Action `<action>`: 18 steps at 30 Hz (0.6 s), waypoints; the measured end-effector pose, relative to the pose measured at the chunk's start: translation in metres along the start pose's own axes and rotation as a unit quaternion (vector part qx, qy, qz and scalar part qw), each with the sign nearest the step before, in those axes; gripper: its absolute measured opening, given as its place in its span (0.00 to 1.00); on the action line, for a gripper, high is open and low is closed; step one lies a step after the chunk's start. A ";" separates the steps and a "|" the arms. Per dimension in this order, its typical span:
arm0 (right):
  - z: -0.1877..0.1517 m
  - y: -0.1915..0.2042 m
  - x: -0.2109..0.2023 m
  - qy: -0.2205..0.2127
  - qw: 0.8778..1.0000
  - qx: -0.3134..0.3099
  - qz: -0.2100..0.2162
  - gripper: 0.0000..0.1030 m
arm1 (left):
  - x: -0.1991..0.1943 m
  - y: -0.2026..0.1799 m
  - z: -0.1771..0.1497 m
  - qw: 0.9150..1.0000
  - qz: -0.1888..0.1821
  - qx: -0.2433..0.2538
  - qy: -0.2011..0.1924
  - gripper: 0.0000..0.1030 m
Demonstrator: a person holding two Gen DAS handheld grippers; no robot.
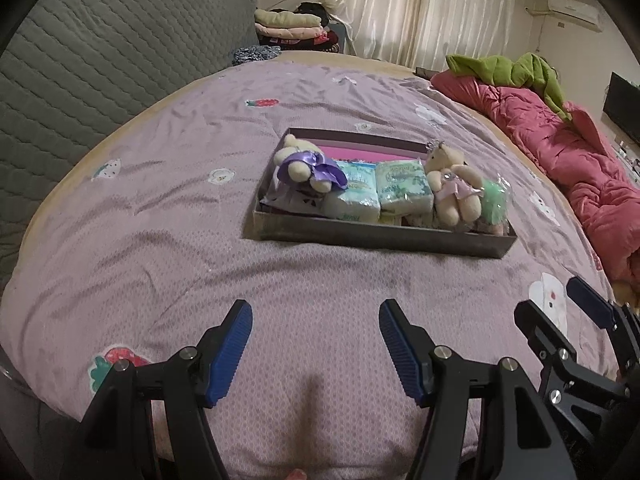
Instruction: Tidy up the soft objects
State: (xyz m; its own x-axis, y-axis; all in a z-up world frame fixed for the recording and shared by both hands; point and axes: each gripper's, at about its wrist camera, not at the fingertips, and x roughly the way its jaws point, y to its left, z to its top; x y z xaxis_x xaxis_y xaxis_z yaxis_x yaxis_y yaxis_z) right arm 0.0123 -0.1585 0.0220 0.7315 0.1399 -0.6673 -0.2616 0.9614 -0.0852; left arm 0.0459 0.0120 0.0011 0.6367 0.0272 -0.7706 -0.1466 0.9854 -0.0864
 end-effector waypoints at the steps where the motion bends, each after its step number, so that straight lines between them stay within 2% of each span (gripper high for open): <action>1: 0.000 0.001 -0.001 0.000 1.000 0.001 0.003 0.73 | -0.002 0.000 -0.001 1.000 0.001 0.002 0.001 0.64; 18: -0.008 0.008 -0.001 0.019 1.000 0.000 0.014 0.73 | -0.005 0.002 -0.010 1.000 0.000 0.006 0.006 0.64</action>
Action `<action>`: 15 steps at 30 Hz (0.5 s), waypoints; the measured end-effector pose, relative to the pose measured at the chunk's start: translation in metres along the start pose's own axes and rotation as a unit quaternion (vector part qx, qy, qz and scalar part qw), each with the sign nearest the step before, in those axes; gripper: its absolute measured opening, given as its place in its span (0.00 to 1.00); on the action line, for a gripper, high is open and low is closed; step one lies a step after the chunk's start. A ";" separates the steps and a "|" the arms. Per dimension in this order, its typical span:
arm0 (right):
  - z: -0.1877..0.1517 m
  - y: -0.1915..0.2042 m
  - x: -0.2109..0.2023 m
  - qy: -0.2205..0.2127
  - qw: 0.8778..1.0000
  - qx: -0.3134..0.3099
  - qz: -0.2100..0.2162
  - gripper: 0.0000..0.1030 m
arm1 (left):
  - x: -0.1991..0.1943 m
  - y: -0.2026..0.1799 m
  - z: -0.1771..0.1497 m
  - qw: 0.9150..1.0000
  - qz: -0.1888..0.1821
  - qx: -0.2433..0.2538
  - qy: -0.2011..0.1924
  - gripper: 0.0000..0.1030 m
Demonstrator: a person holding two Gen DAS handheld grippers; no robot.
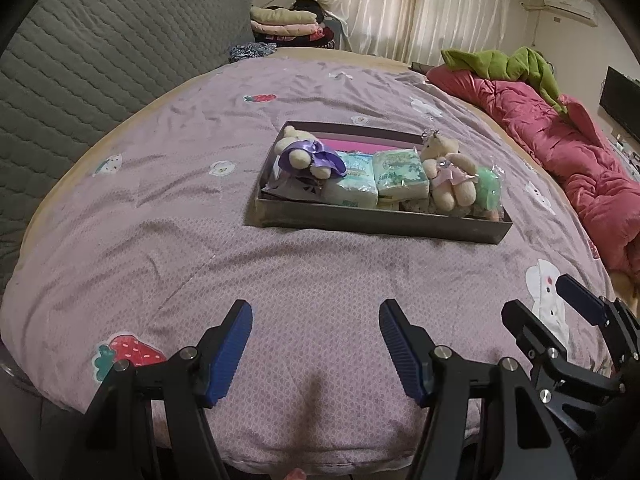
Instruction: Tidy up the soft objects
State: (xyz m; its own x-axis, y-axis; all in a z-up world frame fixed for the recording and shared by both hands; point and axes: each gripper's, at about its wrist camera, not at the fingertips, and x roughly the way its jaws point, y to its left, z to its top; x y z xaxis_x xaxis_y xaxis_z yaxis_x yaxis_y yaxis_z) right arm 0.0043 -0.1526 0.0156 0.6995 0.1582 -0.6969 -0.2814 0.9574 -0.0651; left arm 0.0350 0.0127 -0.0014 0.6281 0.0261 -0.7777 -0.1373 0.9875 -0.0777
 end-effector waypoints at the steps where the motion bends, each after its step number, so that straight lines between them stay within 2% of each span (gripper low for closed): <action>1: -0.001 0.000 0.000 0.000 1.000 0.000 0.001 0.73 | 0.000 0.000 -0.001 1.000 0.002 0.001 0.000 0.64; 15: -0.005 -0.008 0.006 0.001 1.000 0.011 0.004 0.73 | 0.007 -0.012 -0.010 1.000 0.000 0.011 0.014 0.64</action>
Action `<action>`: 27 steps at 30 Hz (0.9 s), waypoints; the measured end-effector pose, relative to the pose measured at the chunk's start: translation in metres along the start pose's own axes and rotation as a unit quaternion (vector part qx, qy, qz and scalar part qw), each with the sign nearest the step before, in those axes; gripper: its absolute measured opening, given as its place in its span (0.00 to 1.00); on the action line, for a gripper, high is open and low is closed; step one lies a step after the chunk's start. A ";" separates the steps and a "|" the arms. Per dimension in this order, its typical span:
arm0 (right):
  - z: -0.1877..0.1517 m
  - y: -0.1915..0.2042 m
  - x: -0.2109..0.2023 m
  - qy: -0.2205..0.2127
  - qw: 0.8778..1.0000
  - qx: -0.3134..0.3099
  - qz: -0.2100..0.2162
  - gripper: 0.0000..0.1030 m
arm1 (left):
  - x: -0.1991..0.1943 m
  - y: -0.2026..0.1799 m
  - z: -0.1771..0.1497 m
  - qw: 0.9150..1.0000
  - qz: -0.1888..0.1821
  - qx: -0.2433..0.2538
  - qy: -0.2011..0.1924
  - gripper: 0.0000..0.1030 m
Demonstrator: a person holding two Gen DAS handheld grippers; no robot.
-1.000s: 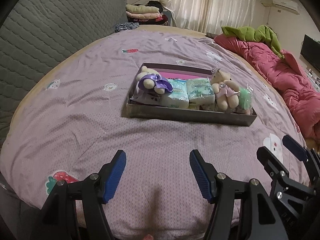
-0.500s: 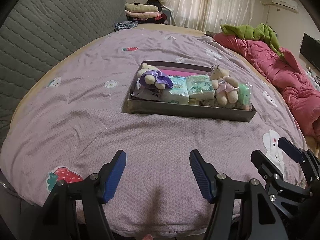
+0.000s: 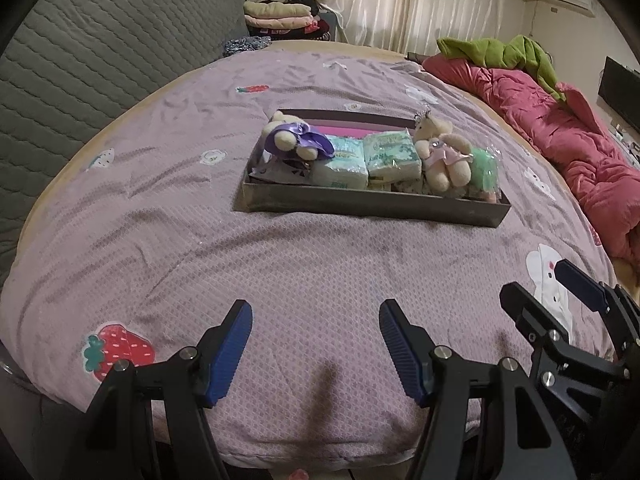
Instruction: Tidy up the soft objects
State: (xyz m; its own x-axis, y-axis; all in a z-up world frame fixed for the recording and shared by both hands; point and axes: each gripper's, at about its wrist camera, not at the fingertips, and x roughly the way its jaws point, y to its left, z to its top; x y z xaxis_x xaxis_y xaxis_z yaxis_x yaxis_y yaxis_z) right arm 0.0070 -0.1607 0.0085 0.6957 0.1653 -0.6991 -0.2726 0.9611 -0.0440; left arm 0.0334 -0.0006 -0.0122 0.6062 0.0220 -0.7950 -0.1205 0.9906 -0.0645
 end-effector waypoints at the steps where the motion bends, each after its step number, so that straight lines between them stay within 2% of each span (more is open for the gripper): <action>1: 0.000 -0.001 0.000 0.000 1.000 0.002 0.001 0.73 | 0.001 -0.001 0.000 1.000 0.000 0.001 0.001 0.64; 27: -0.002 -0.004 0.009 0.006 1.000 0.004 0.004 0.73 | 0.016 0.004 -0.005 1.000 0.010 -0.006 0.020 0.64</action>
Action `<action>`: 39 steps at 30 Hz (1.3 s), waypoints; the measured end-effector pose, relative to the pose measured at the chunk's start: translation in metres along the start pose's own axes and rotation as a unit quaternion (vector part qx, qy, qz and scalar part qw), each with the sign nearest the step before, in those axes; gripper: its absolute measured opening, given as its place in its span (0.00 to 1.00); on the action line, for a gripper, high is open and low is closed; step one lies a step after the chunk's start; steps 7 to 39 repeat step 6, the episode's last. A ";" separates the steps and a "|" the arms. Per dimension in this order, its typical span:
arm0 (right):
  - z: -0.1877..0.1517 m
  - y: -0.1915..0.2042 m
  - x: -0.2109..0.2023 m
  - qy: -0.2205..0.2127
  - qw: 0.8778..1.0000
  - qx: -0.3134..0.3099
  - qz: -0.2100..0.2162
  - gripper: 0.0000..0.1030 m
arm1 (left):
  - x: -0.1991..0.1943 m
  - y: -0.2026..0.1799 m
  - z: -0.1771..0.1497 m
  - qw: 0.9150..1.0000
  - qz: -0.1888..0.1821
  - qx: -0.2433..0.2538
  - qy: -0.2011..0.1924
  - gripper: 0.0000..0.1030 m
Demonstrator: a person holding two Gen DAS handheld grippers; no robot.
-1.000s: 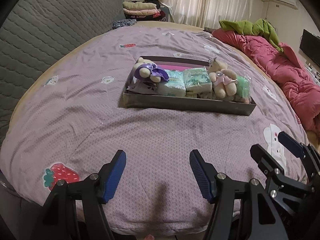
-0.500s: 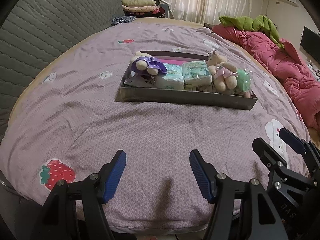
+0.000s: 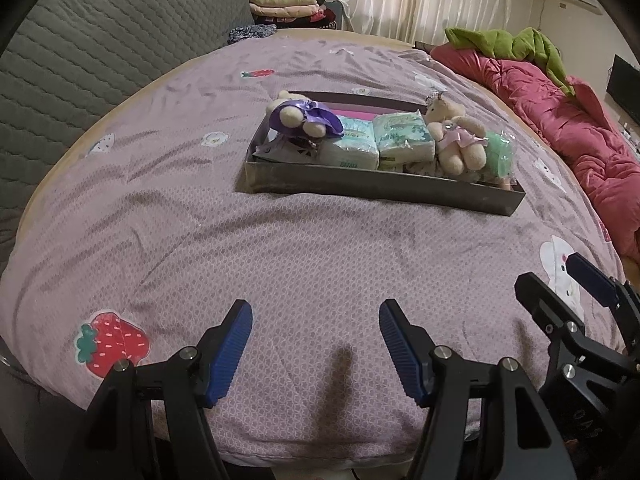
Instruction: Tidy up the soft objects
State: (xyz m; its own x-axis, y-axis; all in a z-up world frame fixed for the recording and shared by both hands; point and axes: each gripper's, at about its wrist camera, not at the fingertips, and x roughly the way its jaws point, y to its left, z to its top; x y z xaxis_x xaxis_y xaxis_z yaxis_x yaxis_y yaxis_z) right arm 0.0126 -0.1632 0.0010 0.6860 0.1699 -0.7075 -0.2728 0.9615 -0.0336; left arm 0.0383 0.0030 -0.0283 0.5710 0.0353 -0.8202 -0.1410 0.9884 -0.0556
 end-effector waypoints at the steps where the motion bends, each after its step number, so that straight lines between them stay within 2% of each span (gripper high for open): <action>1: 0.000 0.000 0.001 0.000 1.000 0.000 0.000 0.73 | 0.001 0.000 0.000 1.000 0.000 0.000 0.002 0.64; 39: -0.001 -0.002 0.005 0.004 1.000 0.003 0.002 0.73 | 0.008 0.002 -0.002 1.000 -0.002 -0.004 0.010 0.64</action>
